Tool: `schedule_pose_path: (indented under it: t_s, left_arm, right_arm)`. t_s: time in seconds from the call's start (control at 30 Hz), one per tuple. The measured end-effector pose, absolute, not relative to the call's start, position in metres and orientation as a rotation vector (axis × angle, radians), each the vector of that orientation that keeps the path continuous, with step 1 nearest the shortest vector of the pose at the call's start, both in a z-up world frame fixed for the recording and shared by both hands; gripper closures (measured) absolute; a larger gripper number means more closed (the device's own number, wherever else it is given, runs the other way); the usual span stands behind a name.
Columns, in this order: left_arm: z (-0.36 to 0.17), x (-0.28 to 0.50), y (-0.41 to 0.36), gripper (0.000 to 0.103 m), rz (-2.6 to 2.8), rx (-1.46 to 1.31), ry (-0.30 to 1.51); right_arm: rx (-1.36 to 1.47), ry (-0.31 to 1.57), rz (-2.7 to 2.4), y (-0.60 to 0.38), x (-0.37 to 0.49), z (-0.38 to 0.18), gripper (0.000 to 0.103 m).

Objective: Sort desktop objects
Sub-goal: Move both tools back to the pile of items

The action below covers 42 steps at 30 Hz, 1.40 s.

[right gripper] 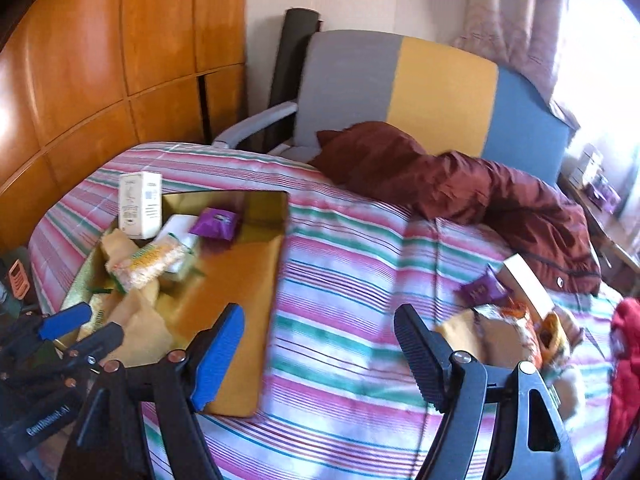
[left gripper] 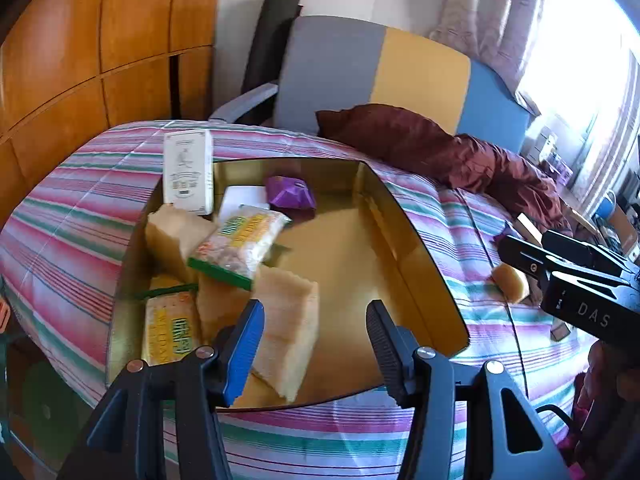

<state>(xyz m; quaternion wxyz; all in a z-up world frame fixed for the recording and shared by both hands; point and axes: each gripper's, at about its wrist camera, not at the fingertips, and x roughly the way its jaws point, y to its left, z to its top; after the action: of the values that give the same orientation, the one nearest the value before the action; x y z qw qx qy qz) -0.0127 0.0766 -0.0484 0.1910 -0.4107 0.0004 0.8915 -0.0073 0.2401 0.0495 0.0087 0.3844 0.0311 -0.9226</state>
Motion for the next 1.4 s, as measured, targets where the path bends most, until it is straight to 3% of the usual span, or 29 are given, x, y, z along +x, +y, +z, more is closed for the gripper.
schedule_pose_path:
  t_s: [0.27,0.57,0.83,1.4]
  left_arm:
    - [-0.049,-0.008,0.092,0.049,2.455,-1.148,0.031]
    - [-0.043,-0.011,0.11,0.049,2.413,-1.112,0.073]
    - [-0.036,-0.011,0.129,0.049,2.381,-1.076,0.112]
    - [-0.039,0.008,0.213,0.049,2.143,-1.023,0.26]
  right_arm:
    - [1.329,0.025,-2.92,0.293,0.006,0.038,0.027]
    - [1.498,-0.21,-2.943,0.388,0.022,0.038,0.03]
    - [1.681,-0.227,-3.048,0.481,0.033,0.034,0.03]
    - [1.946,-0.443,-2.928,0.583,0.009,-0.025,0.03]
